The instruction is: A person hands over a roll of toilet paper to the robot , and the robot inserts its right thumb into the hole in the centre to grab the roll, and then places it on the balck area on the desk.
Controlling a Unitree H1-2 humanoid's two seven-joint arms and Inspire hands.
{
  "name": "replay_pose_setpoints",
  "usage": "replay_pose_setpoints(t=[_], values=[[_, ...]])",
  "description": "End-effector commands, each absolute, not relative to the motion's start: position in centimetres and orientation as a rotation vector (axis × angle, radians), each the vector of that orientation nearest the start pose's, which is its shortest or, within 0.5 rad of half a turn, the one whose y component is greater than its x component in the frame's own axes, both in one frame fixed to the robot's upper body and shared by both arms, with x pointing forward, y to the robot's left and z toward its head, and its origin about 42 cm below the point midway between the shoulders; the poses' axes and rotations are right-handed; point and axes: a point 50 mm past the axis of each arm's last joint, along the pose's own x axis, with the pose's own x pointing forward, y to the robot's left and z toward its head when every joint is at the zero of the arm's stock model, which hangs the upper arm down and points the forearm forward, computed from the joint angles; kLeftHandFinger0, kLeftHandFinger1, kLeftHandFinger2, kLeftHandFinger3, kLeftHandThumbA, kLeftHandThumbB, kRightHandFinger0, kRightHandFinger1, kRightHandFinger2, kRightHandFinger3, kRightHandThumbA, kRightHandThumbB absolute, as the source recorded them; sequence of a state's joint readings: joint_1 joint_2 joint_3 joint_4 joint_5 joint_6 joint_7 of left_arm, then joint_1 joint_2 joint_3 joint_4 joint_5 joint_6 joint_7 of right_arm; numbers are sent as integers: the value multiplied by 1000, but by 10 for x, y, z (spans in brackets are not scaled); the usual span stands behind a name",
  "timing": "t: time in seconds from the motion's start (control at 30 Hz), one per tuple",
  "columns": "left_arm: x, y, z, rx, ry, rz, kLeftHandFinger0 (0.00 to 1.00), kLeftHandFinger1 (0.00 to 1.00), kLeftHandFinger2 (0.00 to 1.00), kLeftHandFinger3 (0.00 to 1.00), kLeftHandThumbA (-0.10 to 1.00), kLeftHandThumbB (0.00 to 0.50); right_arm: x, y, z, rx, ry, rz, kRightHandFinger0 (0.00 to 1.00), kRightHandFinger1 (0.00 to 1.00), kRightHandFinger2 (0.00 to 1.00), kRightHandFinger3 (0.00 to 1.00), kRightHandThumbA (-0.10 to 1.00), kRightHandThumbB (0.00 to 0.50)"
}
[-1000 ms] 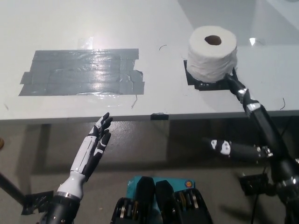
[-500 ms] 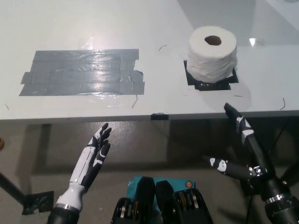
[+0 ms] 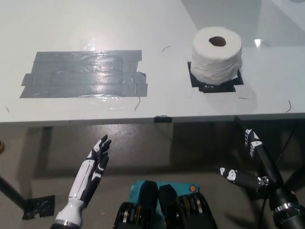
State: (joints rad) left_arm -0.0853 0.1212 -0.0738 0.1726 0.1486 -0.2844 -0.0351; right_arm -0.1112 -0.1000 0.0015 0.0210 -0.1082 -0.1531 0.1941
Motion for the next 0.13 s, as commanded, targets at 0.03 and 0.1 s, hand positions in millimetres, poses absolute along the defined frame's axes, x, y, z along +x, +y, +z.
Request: replay_pose_setpoints(t=[0.03,0.1], values=[[300,225,100,253,-254,-120,1000,1000,1000,1000,966,178,312,-224,136,-206,-285,238,1000,1000,1000,1000,896,271],[299,225,100,250,-253,-119,1000,1000,1000,1000,966,175,311,-224,135,-208,-285,239,1000,1000,1000,1000,895,269]])
